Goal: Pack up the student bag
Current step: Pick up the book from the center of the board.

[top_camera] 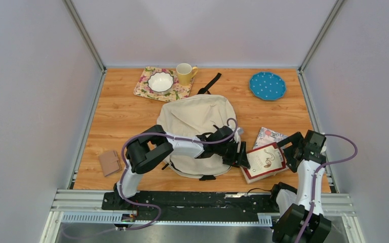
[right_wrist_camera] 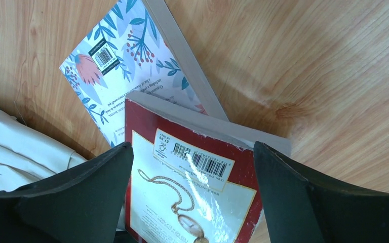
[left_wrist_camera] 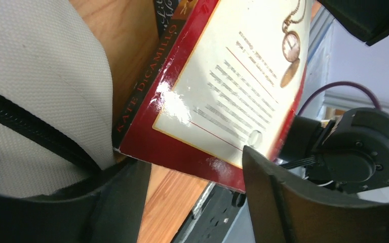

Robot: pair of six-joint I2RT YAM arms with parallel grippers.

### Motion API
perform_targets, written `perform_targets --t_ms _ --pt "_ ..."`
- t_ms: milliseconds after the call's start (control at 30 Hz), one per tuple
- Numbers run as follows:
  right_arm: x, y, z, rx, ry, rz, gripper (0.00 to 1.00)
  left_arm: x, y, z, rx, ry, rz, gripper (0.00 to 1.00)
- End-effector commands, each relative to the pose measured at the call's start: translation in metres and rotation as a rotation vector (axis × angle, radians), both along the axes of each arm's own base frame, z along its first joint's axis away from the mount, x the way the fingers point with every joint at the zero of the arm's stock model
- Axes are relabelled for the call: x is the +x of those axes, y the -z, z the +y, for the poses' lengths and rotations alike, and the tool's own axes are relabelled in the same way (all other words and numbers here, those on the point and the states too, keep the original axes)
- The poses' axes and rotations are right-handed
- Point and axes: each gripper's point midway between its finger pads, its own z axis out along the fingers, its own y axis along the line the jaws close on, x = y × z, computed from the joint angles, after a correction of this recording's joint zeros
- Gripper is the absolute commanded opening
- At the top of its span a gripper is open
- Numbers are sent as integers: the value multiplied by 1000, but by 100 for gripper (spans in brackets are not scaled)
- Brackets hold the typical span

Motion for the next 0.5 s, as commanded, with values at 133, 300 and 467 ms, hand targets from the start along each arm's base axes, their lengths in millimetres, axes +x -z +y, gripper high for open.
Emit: perform_targets --t_ms 133,300,467 --pt "10 -17 11 45 -50 -61 89 6 -28 -24 -178 -25 -20 35" --pt "11 -17 14 61 -63 -70 89 7 -31 -21 -184 -31 -48 11" --pt "11 -13 16 69 -75 -62 88 10 -37 -23 -196 -27 -66 22"
